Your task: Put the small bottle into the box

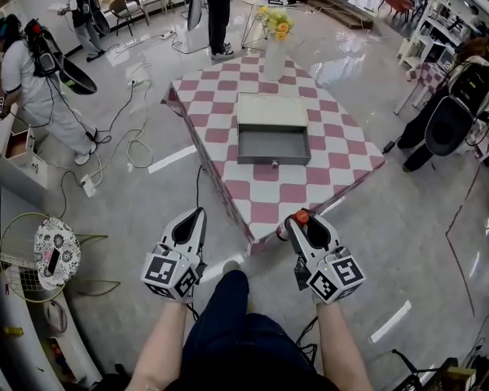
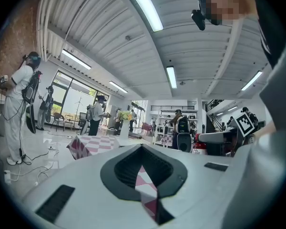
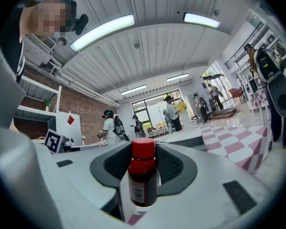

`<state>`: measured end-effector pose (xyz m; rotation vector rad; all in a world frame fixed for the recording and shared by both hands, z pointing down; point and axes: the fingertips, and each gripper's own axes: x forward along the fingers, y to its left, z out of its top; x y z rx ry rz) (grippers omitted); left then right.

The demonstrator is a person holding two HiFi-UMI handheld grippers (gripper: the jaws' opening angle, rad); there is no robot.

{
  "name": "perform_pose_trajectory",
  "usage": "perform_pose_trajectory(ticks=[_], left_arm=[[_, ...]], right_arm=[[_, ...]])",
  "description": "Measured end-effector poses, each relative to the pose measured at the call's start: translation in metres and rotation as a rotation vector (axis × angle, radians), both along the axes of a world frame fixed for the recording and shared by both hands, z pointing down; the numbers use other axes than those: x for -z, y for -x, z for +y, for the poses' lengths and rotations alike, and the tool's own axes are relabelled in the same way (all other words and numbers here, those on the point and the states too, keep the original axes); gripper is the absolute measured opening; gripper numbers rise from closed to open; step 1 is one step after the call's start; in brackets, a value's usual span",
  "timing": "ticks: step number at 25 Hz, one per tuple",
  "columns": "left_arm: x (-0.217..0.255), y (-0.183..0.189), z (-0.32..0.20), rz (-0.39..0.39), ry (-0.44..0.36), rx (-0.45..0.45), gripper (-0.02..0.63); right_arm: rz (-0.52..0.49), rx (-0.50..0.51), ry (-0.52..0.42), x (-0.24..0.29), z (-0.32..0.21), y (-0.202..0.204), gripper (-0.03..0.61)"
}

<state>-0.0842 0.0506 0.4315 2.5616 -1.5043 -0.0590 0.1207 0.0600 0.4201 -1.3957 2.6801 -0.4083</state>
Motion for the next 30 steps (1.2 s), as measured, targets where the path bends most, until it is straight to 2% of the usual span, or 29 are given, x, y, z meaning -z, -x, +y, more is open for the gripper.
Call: perform_pose_trajectory(ticks=[30], left_arm=[[-0.022,-0.024,-0.187,0.009,0.046,-0.097,0.002]], right_arm=[[0.013,0.02,0.058,-0.02,-0.171,0.018,0.153]])
